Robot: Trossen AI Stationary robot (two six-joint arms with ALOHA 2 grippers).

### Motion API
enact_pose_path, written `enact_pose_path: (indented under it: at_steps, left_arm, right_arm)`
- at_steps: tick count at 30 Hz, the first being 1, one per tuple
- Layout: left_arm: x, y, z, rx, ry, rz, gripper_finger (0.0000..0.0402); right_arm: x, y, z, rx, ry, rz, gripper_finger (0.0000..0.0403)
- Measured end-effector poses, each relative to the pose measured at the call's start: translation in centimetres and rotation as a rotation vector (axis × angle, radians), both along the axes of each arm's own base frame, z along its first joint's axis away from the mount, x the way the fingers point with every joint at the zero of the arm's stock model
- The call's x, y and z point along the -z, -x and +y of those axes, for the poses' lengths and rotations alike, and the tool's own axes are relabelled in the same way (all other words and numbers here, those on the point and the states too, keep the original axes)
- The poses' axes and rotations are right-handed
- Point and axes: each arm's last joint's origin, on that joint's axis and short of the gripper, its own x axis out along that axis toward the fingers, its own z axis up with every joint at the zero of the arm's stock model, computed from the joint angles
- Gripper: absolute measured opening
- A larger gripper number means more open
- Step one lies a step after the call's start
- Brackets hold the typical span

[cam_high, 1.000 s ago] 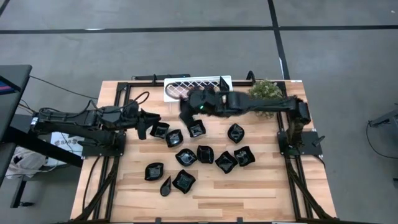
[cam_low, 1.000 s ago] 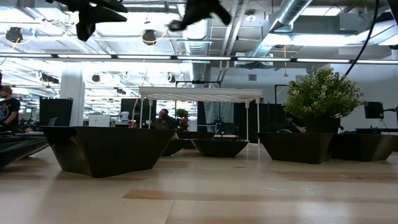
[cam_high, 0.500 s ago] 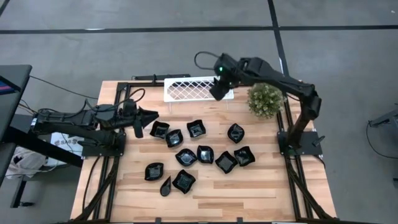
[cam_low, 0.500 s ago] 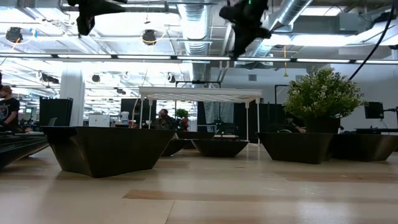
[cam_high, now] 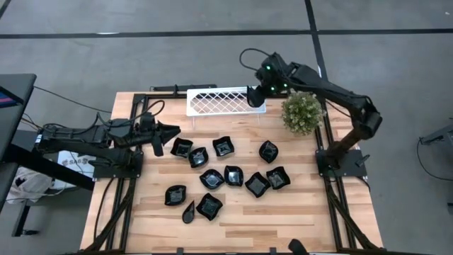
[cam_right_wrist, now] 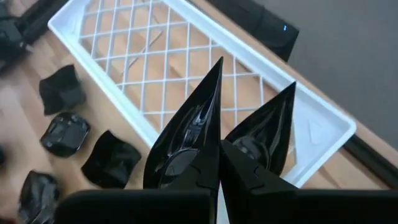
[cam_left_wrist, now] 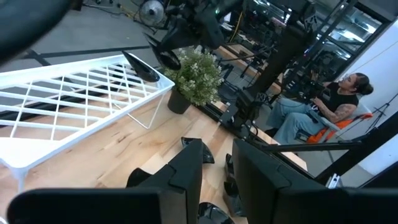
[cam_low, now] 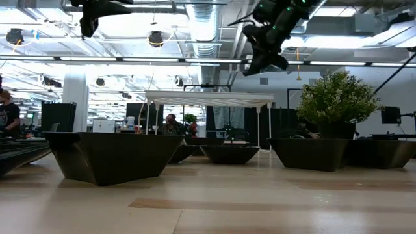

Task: Pick & Place Mini shaped plates
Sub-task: Stack the black drop shaped plate on top of the black drop shaped plate on the shelf

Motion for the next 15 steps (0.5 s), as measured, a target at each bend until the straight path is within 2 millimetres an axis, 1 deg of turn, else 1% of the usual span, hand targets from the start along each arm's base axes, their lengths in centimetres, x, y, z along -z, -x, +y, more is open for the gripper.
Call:
enact_pose_path:
  at_steps: [3, 6, 9, 15]
  left_arm:
    - [0.0, 0.0, 0.0, 0.0, 0.0, 0.0, 0.009]
    - [0.0, 0.0, 0.0, 0.0, 0.0, 0.0, 0.009]
    - [0.0, 0.0, 0.0, 0.0, 0.0, 0.0, 0.009]
    - [0.0, 0.0, 0.0, 0.0, 0.001, -0.001, 0.009]
  right_arm:
    - [1.5, 0.5, -0.3, 0.005, -0.011, -0.013, 0.0]
    - [3.0, 0.9, -0.8, 0.016, -0.026, 0.016, 0.0]
    - [3.2, 1.1, -1.3, 0.025, -0.017, 0.016, 0.0]
    - [3.0, 1.2, -1.7, 0.026, 0.014, -0.008, 0.0]
